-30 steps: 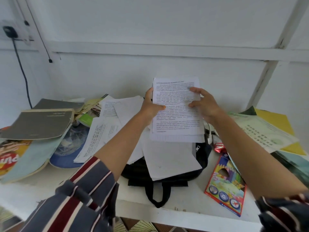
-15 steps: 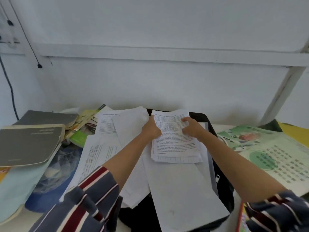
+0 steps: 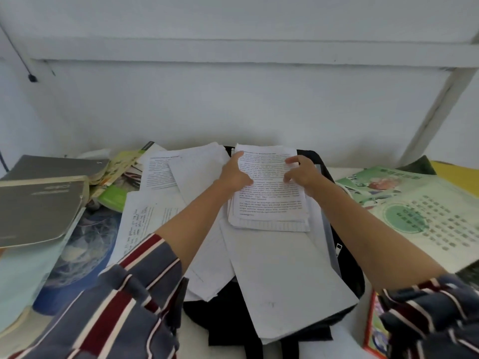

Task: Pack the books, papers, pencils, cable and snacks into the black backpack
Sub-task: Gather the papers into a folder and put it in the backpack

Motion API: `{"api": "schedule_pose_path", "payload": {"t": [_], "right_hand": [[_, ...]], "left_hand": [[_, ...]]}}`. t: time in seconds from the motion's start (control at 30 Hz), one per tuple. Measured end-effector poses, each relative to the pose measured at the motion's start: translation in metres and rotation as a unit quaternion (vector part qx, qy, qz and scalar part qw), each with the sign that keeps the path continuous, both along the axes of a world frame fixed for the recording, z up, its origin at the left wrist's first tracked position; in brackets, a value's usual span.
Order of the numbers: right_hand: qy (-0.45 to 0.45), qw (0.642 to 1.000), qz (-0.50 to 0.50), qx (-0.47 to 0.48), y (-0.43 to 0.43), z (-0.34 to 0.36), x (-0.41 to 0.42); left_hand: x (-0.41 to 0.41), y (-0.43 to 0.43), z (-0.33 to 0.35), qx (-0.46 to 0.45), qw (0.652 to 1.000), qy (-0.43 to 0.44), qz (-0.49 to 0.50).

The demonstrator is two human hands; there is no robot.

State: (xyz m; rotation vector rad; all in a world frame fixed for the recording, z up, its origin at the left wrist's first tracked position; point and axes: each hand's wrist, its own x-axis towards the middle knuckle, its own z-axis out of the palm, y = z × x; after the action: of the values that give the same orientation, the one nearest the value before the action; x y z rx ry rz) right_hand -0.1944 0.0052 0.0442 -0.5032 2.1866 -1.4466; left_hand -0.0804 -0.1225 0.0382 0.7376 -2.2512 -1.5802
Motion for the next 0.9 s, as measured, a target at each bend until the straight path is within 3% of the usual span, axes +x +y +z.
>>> {"api": "schedule_pose_path", "payload": {"t": [0.3, 0.43, 0.57, 0.67, 0.77, 0.9], "right_hand": [[0.034, 0.980, 0.014, -0.196, 0.022, 0.047, 0.001], [-0.001, 0.969, 0.055, -0.240, 0.037, 0.078, 0.009], [-0.059, 0.980, 0.122, -0.145, 0.057, 0.075, 0.029], [-0.084, 0.982, 0.161, -0.044, 0.069, 0.048, 0.049], [-0.005, 0.978, 0.196, 0.078, 0.077, 0.023, 0.065], [0.136, 0.937, 0.244, 0.210, 0.083, 0.005, 0.085]], "left_hand": [[0.010, 0.014, 0.031, 0.121, 0.983, 0.129, 0.043], [0.023, 0.018, 0.050, 0.121, 0.984, 0.123, 0.038], [0.058, 0.041, 0.061, 0.173, 0.984, 0.040, 0.015], [0.084, 0.063, 0.051, 0.133, 0.987, -0.083, 0.030], [0.102, 0.086, 0.031, 0.069, 0.984, -0.159, 0.040], [0.114, 0.110, -0.003, -0.016, 0.976, -0.209, 0.064]]}}
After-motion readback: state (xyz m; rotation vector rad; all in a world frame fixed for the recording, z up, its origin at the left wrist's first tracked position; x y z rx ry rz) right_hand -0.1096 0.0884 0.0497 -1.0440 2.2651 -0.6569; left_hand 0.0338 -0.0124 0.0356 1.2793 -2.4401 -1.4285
